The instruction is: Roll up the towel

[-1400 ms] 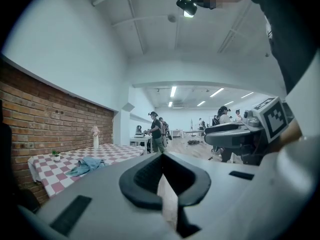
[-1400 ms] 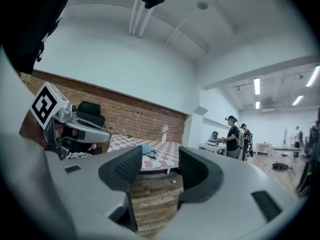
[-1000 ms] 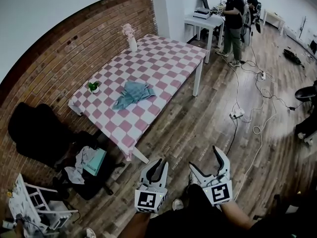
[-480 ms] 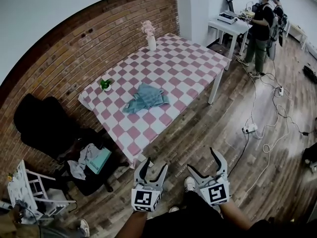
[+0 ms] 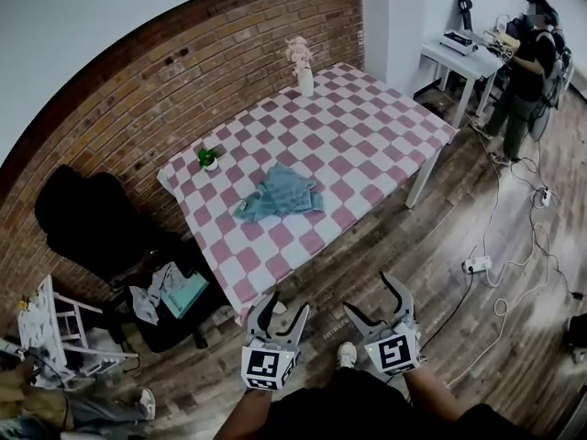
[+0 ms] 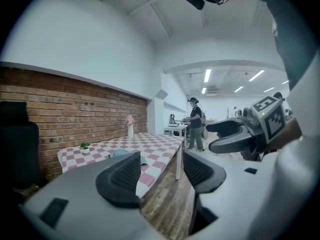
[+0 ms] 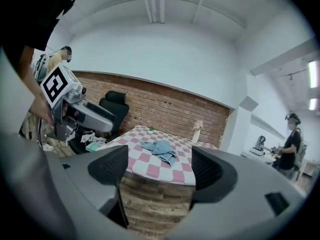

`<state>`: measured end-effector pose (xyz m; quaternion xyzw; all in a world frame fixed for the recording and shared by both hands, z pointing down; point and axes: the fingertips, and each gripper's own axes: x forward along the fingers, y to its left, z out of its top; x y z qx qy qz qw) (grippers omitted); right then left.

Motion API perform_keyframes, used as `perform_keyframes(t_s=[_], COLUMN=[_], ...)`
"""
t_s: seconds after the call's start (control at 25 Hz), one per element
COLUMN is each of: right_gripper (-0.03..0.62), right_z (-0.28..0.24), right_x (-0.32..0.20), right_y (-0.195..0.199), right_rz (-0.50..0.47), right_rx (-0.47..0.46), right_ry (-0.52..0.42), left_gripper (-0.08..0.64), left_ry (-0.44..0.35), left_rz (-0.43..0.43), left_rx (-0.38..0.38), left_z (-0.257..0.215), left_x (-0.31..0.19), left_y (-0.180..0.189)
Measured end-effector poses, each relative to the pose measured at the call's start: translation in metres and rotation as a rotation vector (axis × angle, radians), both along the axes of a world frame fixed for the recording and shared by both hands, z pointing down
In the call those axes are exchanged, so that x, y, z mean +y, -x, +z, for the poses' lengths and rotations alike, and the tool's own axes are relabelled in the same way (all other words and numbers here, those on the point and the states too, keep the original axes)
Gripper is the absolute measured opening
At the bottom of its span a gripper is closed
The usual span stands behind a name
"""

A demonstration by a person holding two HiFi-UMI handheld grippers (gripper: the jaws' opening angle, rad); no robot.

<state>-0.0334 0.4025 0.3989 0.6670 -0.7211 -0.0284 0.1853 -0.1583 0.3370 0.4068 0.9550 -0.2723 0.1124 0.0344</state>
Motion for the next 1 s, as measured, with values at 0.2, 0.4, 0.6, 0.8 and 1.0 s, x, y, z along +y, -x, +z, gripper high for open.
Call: perform_keyframes(t_s=[0.2, 0.4, 0.6, 0.8, 1.0], right_gripper=[0.393, 0.383, 0.374, 0.374, 0.374], right_z=[0.002, 0.010, 0.018, 0.027, 0.032], right_x=[-0.025, -0.047, -0.072, -0.109, -0.156], right_y=[-0.017, -0.022, -0.027, -0.030, -0.038], right_rz=[-0.071, -0.111, -0.129, -0.164, -0.190], right_rx=[-0.047, -0.052, -0.054, -0.027, -0.008], right_ry=[0.015, 0.011, 0.053, 0.074, 0.074], left_gripper=[0.261, 0.261, 0.261, 0.262, 0.295], left_ry=[0.007, 0.017, 0.042, 0.074, 0.060], left_rz=[-0.078, -0.120, -0.149, -0.192, -0.224], left_rx=[-0.010, -0.027, -0.025, -0.002, -0.018], left_z=[-0.001, 0.007, 0.018, 0.025, 0.029], left_x=[-0.016, -0.032, -0.054, -0.092, -0.135], left_y=[-0.009, -0.008, -0.011, -0.014, -0.020])
